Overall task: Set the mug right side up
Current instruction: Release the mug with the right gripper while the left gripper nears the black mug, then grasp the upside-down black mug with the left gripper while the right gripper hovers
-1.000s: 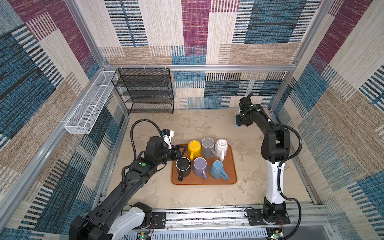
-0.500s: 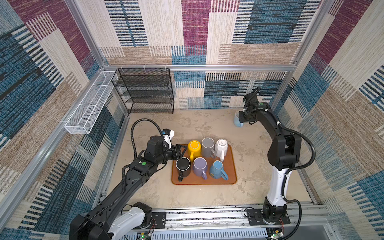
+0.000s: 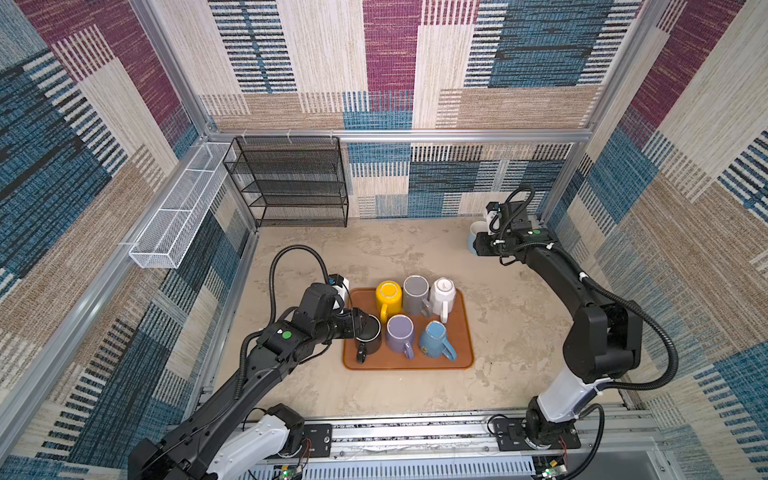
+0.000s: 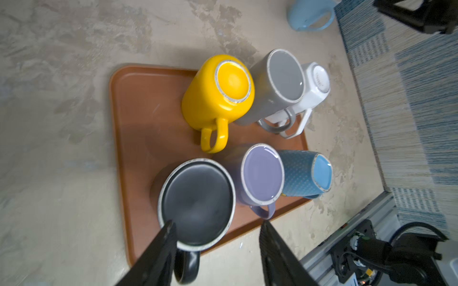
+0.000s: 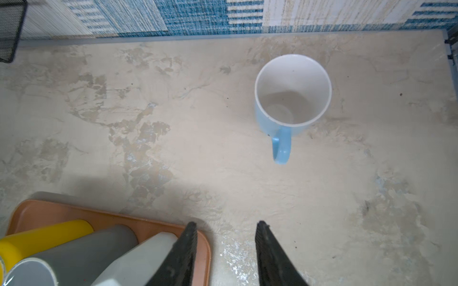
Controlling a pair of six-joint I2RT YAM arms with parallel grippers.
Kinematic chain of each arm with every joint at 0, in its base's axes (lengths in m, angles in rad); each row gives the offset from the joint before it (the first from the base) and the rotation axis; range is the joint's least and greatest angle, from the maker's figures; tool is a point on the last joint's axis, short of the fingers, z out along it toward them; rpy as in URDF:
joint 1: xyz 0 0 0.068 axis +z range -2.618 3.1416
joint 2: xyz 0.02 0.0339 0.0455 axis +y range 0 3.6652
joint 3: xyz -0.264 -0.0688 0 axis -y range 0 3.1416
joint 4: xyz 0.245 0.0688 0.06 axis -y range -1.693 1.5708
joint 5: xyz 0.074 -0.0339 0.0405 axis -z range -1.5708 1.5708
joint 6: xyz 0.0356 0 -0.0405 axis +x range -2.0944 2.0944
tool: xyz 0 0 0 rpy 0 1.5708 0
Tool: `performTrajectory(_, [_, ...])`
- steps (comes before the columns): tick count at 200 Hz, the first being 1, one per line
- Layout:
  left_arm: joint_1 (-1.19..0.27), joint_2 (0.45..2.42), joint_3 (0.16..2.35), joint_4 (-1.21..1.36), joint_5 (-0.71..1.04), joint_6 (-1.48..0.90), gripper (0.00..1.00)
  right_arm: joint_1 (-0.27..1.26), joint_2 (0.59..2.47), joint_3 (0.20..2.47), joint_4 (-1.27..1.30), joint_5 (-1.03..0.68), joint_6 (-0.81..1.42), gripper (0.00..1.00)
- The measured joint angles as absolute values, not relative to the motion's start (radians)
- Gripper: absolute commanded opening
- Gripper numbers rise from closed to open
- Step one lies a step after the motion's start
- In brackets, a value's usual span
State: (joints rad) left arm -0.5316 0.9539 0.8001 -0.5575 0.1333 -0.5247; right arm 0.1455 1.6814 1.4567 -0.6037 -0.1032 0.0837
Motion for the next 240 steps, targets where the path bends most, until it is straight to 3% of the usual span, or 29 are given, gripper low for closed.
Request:
performTrajectory(60, [-0.636, 0.936, 0.758, -0.68, 0.06, -0.591, 0.46, 0.239, 1.604, 1.328, -0.493, -0.186, 0.144, 0.42])
performTrajectory(130, [-0.752, 1.063, 0.756, -0.719, -0.03, -0.636, 0.45, 0.278, 1.588, 1.256, -0.442, -0.242, 0.168, 0.42])
performTrajectory(240, [-0.773, 1.241, 0.848, -0.73, -0.1, -0.602, 0.43, 0.301, 1.574, 1.213, -0.428, -0.27, 0.172, 0.41])
